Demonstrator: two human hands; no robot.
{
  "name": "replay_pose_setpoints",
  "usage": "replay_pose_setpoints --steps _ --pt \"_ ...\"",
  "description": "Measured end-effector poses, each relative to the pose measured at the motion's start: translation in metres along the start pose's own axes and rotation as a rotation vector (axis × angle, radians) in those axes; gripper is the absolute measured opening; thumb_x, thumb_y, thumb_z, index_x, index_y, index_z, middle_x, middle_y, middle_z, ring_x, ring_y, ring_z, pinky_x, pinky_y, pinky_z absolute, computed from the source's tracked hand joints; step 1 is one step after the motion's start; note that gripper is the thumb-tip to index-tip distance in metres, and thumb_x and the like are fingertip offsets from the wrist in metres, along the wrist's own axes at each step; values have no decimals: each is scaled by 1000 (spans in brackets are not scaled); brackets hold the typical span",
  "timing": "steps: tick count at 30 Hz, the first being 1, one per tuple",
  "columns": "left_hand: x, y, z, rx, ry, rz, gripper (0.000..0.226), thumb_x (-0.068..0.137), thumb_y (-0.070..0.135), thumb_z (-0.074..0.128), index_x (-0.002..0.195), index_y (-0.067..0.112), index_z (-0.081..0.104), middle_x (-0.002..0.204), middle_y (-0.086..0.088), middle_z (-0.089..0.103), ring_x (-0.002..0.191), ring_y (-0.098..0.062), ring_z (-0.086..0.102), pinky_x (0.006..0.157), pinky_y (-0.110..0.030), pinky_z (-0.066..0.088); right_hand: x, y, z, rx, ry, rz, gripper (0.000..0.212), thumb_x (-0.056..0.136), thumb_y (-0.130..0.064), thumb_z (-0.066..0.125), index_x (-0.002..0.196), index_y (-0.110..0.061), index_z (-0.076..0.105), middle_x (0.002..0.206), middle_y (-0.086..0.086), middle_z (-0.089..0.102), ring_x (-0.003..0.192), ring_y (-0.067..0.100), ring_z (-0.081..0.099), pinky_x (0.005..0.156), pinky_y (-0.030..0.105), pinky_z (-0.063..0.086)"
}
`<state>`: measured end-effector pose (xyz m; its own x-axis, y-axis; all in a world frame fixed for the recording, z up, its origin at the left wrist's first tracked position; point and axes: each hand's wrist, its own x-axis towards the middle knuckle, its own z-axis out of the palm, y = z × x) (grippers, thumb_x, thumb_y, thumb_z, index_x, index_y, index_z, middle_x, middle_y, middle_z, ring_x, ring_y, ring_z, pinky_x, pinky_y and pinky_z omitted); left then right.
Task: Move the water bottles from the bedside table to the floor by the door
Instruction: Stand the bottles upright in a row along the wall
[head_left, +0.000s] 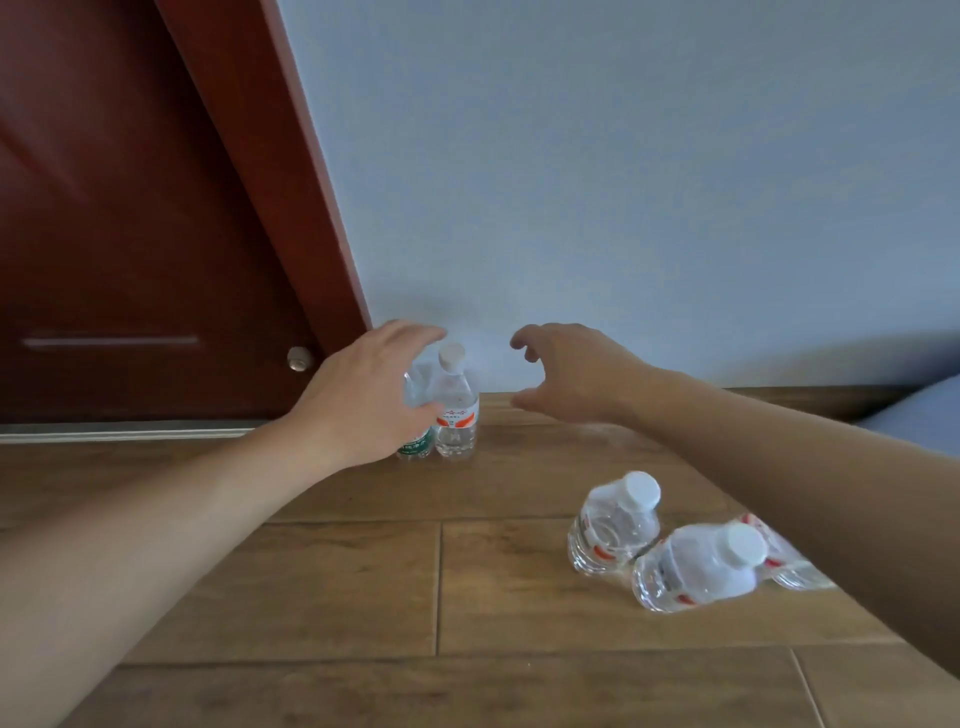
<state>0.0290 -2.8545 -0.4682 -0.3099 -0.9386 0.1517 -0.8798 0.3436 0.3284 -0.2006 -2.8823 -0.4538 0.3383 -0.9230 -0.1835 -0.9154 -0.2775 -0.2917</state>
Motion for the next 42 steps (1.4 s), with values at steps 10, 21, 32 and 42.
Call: replay_pose_setpoints --steps 10,21,32,42 --pt "-4 115 25 -210 -296 189 63 81 49 74 137 34 50 115 21 52 110 -5 54 95 -25 43 -96 54 -28 -90 -11 34 48 84 -40 66 129 -25 55 124 -6 61 104 14 58 90 29 44" --pt "3 168 69 -134 -420 272 40 75 41 75 113 32 68 110 11 61 103 -14 59 85 -34 48 -171 85 -13 -99 -260 -3 42 79 -55 67 118 -40 60 107 -21 57 92 3 50 80 25 39" --pt "3 164 74 -91 -435 263 23 82 19 66 104 20 71 102 2 68 94 -17 60 83 -39 52 -171 94 8 -169 -214 -23 33 84 -28 70 117 -32 64 111 -10 61 97 11 50 79 27 38" --pt "4 143 55 -134 -455 163 28 80 21 75 108 23 72 105 6 68 98 -16 60 86 -35 51 -148 93 0 24 -84 78 32 77 -27 74 108 -34 70 107 -16 66 96 10 57 80 28 48"
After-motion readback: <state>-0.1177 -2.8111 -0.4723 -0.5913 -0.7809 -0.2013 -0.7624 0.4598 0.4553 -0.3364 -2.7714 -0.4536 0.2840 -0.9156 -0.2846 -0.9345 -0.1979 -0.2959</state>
